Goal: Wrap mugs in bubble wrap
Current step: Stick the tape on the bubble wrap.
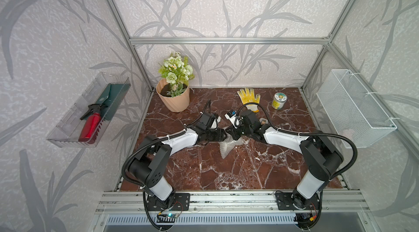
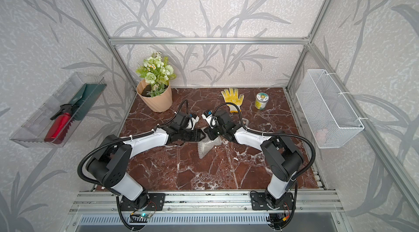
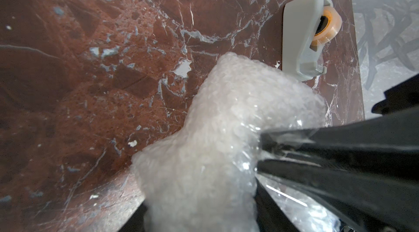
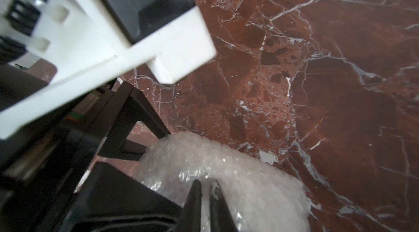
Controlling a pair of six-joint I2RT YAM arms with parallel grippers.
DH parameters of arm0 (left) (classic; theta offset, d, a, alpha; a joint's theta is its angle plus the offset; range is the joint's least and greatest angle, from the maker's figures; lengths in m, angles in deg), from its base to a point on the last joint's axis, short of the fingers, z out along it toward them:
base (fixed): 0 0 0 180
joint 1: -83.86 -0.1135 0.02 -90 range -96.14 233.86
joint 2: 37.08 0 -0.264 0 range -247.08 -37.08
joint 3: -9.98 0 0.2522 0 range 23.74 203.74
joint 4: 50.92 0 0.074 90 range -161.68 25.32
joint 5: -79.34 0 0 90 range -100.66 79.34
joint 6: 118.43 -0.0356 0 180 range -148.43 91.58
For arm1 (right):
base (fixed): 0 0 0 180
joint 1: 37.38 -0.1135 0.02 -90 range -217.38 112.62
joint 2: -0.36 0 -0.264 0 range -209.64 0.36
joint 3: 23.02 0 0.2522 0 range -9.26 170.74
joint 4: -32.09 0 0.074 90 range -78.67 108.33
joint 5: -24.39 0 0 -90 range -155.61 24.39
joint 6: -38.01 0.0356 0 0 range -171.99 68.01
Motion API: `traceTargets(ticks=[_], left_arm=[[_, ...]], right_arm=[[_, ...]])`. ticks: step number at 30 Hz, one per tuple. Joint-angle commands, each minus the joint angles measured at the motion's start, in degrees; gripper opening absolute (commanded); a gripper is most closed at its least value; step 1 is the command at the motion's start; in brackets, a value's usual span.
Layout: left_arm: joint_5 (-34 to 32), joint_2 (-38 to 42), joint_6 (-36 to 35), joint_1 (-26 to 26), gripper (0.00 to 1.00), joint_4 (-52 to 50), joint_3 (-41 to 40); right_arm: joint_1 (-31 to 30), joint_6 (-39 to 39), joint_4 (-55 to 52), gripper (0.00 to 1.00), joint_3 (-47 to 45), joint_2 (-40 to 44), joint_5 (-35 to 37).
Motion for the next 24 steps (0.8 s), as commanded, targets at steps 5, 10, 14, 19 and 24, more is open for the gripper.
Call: traceTargets(ticks=[5,10,14,19,24], left_arm=[[1.41,-0.46,-0.01,0.06,0.57,0.55,-0.79],[1.46,-0.41,0.18,0.06,0.57,0.80,-1.14],[1.50,-0.50,0.24,0.03,0.57,0.82,-1.10],[1.69,-0.51,0.22,0.05,0.57,0.89,-0.97],[1.68,-0.62,0.26,0.03,0.57,0.82,-0.88]], right_arm=[[0.03,-1.34,-5.02,0.15,-1.23,4.42,5.05],[0.04,-0.97,-5.31,0.21,-0.12,5.61,3.96],[0.05,-1.26,-5.29,0.24,0.55,4.62,4.83],[0.05,-1.50,-4.78,0.24,0.90,3.32,6.08],[0.05,-1.03,-4.07,0.30,0.90,3.98,6.35]])
